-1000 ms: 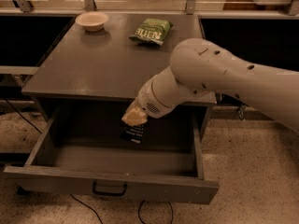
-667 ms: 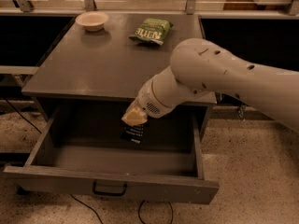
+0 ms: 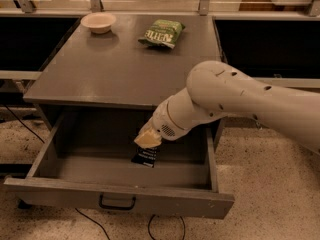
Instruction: Place rxbar blueberry into top drawer
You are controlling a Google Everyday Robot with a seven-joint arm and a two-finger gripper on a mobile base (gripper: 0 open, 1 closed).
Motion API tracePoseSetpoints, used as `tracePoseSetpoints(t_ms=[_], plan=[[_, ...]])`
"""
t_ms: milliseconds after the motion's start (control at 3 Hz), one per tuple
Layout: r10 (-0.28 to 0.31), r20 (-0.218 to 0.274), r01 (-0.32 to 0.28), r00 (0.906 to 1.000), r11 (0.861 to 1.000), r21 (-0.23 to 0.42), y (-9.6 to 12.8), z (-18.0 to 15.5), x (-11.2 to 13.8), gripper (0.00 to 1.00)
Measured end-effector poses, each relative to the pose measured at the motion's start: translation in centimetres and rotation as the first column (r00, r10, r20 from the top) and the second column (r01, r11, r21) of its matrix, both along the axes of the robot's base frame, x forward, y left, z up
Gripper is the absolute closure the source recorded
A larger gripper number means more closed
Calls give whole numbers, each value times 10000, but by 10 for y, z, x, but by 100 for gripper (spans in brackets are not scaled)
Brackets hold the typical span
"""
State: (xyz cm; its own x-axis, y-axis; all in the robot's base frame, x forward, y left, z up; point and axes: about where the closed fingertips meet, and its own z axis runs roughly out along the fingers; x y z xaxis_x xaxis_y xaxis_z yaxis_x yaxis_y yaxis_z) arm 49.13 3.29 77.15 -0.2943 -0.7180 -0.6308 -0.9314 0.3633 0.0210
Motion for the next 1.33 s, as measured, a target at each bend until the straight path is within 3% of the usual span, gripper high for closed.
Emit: tracePoseSetpoints(t_ms=[1333], plan=[[-385,-376,396,9986,9988,292,11,-37,6,100]])
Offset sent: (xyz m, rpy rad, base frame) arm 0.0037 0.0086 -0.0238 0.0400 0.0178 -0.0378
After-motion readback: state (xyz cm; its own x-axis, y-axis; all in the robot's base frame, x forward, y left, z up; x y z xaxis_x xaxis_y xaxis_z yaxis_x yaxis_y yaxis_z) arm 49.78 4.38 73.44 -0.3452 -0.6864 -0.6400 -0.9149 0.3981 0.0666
